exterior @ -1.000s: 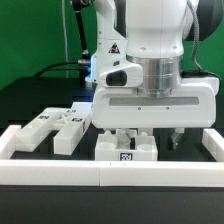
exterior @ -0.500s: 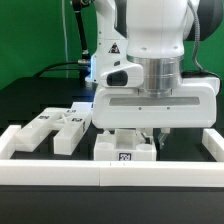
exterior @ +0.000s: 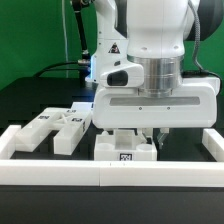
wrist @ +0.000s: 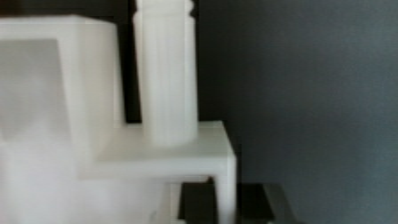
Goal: Assemble chair
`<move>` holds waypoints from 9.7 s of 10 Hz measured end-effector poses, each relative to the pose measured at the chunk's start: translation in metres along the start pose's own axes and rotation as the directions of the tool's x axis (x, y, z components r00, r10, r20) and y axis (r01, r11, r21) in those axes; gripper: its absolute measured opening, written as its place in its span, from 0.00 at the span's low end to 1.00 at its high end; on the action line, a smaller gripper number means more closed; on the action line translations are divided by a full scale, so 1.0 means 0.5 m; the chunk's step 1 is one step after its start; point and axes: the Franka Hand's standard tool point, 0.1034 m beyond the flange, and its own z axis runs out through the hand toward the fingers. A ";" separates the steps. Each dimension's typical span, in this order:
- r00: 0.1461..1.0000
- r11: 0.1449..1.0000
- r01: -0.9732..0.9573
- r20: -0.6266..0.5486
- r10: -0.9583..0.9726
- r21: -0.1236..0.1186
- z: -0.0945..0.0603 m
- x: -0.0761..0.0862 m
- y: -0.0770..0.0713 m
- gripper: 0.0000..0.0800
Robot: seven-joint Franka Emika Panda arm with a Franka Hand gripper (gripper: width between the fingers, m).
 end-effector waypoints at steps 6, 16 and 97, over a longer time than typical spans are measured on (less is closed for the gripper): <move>0.999 0.999 0.037 -0.009 -0.037 0.003 0.003 0.015 -0.090 0.04; 0.997 0.997 0.069 0.015 -0.069 -0.014 0.003 0.043 -0.185 0.04; 0.978 0.994 0.099 -0.182 -0.104 -0.036 -0.190 0.016 -0.049 0.36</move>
Offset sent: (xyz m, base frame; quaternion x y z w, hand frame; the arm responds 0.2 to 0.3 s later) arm 0.0110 0.0373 -0.0029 -0.0035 -0.0050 0.0046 1.0000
